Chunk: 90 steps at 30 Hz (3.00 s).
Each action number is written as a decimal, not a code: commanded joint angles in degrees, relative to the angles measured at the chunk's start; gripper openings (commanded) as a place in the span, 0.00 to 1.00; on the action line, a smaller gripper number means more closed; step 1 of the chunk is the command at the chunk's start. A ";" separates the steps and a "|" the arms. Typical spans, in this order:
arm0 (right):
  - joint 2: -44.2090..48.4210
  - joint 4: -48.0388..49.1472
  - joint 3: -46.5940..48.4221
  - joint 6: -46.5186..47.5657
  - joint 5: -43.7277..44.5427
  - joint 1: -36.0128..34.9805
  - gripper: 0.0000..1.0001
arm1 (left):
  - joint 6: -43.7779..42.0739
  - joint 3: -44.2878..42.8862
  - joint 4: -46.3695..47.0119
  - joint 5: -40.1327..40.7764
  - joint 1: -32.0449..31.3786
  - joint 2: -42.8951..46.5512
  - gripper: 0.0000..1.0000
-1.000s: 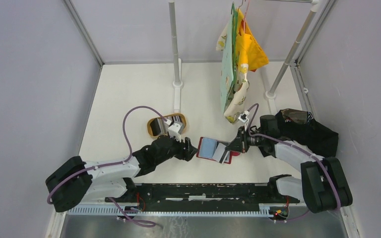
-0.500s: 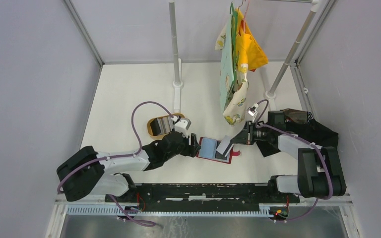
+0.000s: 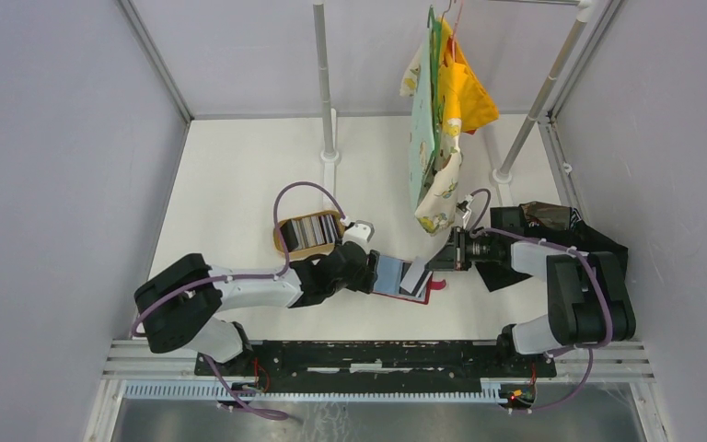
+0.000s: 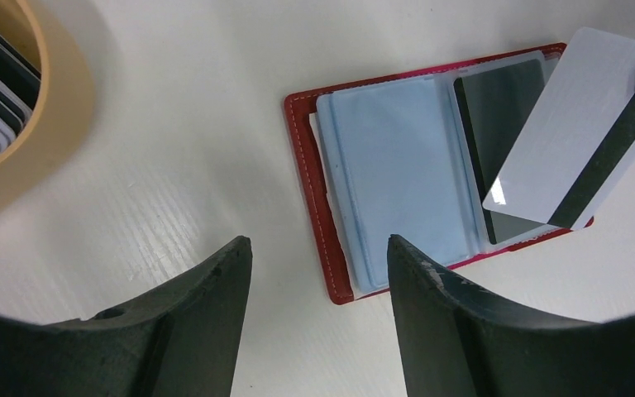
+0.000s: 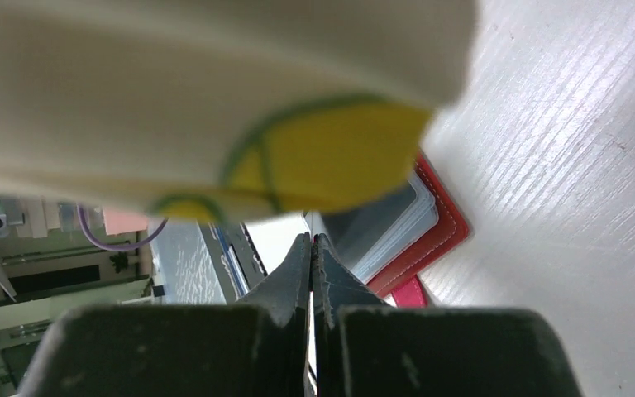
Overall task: Put the credit cards into the card holder
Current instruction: Insert the credit card into the card holder.
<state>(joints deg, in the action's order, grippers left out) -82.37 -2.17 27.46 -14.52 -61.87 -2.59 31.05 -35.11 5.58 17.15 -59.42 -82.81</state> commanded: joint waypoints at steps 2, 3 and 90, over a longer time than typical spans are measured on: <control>-2.69 -1.50 3.45 -1.09 -0.02 -0.57 0.00 | 2.60 -4.08 -2.60 3.16 -1.08 -2.89 0.66; -3.12 -1.76 3.63 -1.12 -0.02 -0.58 0.00 | 2.61 -4.38 -2.79 3.09 -1.07 -3.43 0.65; -22.02 -14.47 17.39 0.48 8.27 -7.69 0.00 | 0.48 -9.69 -3.99 -0.07 -1.43 -10.46 0.46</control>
<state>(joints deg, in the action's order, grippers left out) -103.24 -15.05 42.81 -16.14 -56.75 -9.76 32.03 -42.92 0.95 17.41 -60.51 -92.38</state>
